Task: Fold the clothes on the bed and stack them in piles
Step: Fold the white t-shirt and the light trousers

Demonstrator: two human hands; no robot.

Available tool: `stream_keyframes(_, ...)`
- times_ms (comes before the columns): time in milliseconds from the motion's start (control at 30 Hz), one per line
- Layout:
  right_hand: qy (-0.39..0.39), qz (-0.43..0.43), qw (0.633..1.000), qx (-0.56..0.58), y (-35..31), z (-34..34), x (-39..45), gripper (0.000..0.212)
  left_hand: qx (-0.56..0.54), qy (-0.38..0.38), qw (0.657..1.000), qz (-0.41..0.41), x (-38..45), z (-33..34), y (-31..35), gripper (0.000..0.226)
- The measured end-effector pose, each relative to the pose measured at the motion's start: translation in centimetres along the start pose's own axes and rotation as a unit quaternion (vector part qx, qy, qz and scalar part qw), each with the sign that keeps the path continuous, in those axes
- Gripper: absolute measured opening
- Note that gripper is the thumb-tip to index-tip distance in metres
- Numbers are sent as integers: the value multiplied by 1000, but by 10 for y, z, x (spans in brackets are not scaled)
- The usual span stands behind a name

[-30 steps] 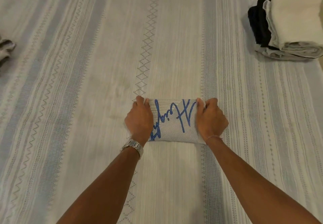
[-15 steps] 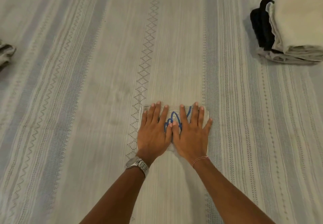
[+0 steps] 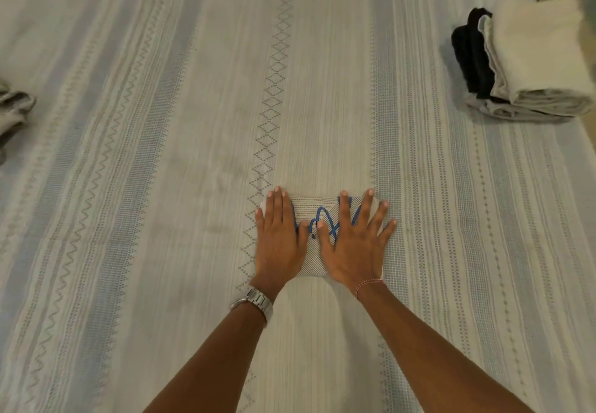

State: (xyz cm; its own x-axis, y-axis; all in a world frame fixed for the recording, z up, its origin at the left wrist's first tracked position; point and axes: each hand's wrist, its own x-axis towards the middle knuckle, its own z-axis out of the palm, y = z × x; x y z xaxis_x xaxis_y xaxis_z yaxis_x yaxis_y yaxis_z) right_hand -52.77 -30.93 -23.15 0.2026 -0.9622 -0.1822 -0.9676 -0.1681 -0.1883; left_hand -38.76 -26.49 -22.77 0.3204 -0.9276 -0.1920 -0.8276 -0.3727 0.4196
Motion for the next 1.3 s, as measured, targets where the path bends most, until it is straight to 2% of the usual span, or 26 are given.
stream_keyframes(67,-3,1,1000,2,-3,-6,-3,82,-50,14,997,-54,-2,-12,4,84)
stream_keyframes(133,15,6,1000,11,-8,-13,-8,78,-81,44,982,-164,-4,-25,11,94)
stream_keyframes(200,72,-17,996,51,-20,-22,-19,69,-131,43,953,-269,-4,-42,14,82)
stream_keyframes(300,132,-59,978,151,-44,-33,-34,45,-288,11,893,-346,7,-50,5,64)
stream_keyframes(333,123,-58,973,187,-52,-36,-37,40,-313,-5,883,-351,10,-53,1,60)
stream_keyframes(400,55,-41,970,232,-66,-45,-39,37,-376,-34,857,-351,14,-60,-8,39)
stream_keyframes(467,-33,-8,974,222,-78,-52,-37,50,-457,-70,823,-330,16,-72,-10,19)
stream_keyframes(533,-87,22,973,215,-89,-57,-36,67,-480,-103,824,-282,15,-83,-7,20)
stream_keyframes(600,-101,43,967,228,-98,-61,-34,72,-475,-141,840,-221,14,-94,-3,15)
stream_keyframes(667,-92,69,962,246,-101,-63,-30,55,-491,-176,833,-186,11,-103,-1,22)
stream_keyframes(733,-66,85,958,266,-97,-67,-26,31,-518,-178,817,-181,8,-109,-1,29)
stream_keyframes(800,-51,74,952,291,-93,-76,-27,18,-549,-135,800,-198,7,-111,-3,37)
stream_keyframes(833,-49,64,946,313,-92,-84,-29,18,-564,-99,790,-219,8,-109,-5,39)
stream_keyframes(900,-60,51,924,375,-91,-107,-36,25,-581,-55,768,-264,5,-103,-9,39)
stream_keyframes(933,-70,49,905,418,-90,-119,-40,24,-581,-60,763,-278,1,-101,-10,38)
stream_keyframes(1033,-104,65,814,568,-84,-156,-47,17,-577,-118,749,-302,-10,-92,-13,56)
stream_keyframes(1100,-152,87,733,658,-73,-176,-51,16,-630,-141,696,-315,-16,-92,-18,76)
stream_keyframes(1167,-203,97,667,710,-54,-188,-54,22,-681,-157,651,-296,-19,-94,-24,86)
stream_keyframes(1233,-225,107,637,730,-29,-192,-55,25,-708,-184,623,-278,-23,-97,-29,96)
stream_keyframes(1300,-226,131,651,712,2,-178,-49,26,-714,-193,615,-273,-27,-99,-31,101)
